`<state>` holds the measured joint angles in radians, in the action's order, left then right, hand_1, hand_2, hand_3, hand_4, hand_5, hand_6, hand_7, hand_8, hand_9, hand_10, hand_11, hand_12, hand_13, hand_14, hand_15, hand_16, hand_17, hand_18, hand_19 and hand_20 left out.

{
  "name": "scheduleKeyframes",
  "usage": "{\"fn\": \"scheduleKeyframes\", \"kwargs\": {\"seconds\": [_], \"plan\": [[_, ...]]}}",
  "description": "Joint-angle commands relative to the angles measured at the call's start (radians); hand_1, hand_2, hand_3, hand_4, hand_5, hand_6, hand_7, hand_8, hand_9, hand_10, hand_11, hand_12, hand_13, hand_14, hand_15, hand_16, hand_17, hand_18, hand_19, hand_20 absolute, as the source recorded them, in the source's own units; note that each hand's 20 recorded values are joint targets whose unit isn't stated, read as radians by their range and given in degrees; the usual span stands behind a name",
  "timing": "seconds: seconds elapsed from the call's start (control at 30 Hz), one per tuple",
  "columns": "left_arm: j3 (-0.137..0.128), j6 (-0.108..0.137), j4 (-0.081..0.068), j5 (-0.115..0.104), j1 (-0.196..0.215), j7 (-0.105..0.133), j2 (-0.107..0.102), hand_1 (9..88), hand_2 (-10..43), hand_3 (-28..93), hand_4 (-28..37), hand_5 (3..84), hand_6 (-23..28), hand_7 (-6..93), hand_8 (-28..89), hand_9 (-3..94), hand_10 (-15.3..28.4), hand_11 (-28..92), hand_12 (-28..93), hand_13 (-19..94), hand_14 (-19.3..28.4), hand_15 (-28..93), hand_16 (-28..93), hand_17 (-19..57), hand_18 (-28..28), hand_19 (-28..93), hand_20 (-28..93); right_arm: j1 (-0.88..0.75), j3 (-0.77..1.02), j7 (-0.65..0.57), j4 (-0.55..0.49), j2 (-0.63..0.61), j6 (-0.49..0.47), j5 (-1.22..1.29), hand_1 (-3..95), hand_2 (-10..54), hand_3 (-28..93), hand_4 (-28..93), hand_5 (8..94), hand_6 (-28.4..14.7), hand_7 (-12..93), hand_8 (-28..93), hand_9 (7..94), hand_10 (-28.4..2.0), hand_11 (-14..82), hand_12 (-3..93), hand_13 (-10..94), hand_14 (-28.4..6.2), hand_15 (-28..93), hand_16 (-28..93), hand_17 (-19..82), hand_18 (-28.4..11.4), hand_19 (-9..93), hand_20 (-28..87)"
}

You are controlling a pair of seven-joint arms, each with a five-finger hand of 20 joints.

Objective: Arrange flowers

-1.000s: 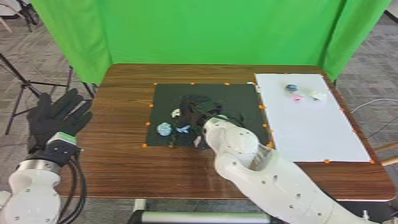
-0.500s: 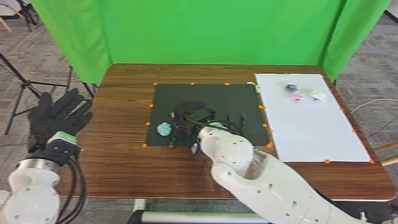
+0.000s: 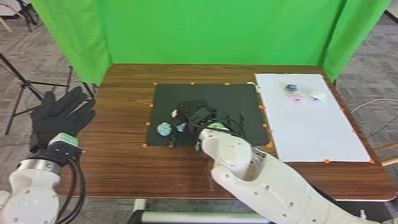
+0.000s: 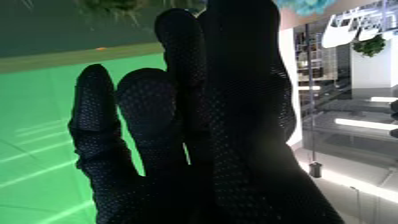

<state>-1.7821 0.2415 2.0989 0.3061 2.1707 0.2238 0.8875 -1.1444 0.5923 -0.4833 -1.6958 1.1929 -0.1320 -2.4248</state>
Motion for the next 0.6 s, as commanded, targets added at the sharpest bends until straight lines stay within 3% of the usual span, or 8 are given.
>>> {"fn": "scheduleKeyframes", "kwargs": {"seconds": [0.03,0.07,0.13,0.2,0.33,0.47,0.6], "plan": [[0.003,0.014,0.009,-0.001,0.005,0.002,0.014,25.5,13.0,70,-28.3,37.3,7.8,16.0,-11,29.4,13.8,20,9,19,15.2,38,-10,-7.1,12.9,28,8,-0.008,-0.006,0.021,-0.004,0.001,0.003,0.003,94.6,-9.5,-28,17,68.6,-0.2,35,-1,76.3,-9.4,21.2,46.9,64,-11.3,73,38,25,-23.8,72,41],[0.005,0.015,0.007,0.001,0.000,-0.004,0.015,25.5,13.0,70,-28.3,37.3,7.8,16.0,-11,29.4,13.8,20,9,19,15.2,38,-10,-7.1,12.9,28,8,-0.012,-0.003,0.024,-0.006,0.001,0.005,0.001,94.6,-9.5,-28,17,69.2,-0.1,35,-1,76.4,-9.4,21.0,47.0,64,-11.2,73,38,25,-23.8,72,41],[0.008,0.033,0.011,-0.007,0.004,0.006,0.014,25.5,13.1,70,-28.3,37.4,7.8,16.1,-11,29.5,13.8,20,9,20,15.3,38,-10,-7.1,12.9,28,8,-0.012,-0.006,0.027,-0.002,0.001,0.033,0.008,94.6,-9.5,-28,17,70.1,0.3,35,-2,76.6,-9.5,20.9,47.1,65,-11.3,73,38,25,-23.8,72,41],[0.010,0.029,0.007,-0.013,-0.001,0.006,0.017,25.5,13.1,70,-28.3,37.4,7.8,16.2,-11,29.6,13.8,20,9,20,15.3,38,-10,-7.1,12.9,28,8,-0.005,-0.016,0.026,0.013,0.003,0.068,-0.004,94.6,-9.5,-28,18,72.7,1.0,36,-2,78.1,-9.2,20.3,47.0,65,-11.1,72,38,25,-23.7,72,41],[0.005,0.043,0.013,-0.021,0.010,0.016,0.013,25.6,13.1,70,-28.3,37.6,7.8,16.3,-11,29.7,13.8,21,9,20,15.4,38,-10,-7.1,12.9,28,8,-0.001,-0.028,0.023,0.027,-0.004,0.156,0.018,94.3,-9.5,-28,28,80.5,1.3,33,2,84.4,-8.3,17.4,48.8,67,-11.1,71,38,26,-23.6,72,42],[0.001,0.055,0.015,-0.042,0.017,0.027,0.013,25.6,13.1,70,-28.3,37.7,7.9,16.4,-11,30.0,14.0,21,9,20,15.4,39,-10,-7.0,12.9,28,8,0.009,-0.012,0.017,0.012,-0.012,0.188,0.044,94.4,-7.3,-28,29,80.6,0.9,32,5,85.4,-8.3,16.7,49.4,68,-10.6,71,38,26,-23.0,72,42],[-0.001,0.058,0.020,-0.044,0.028,0.035,0.008,25.5,13.3,70,-28.3,37.7,7.9,16.4,-11,30.1,14.0,21,9,20,15.5,39,-10,-7.0,12.9,28,9,0.035,-0.009,0.006,0.012,-0.023,0.225,0.046,94.5,-7.2,-28,30,80.7,0.5,32,5,85.5,-8.3,16.4,49.0,68,-10.2,69,38,26,-22.6,71,42]]}}
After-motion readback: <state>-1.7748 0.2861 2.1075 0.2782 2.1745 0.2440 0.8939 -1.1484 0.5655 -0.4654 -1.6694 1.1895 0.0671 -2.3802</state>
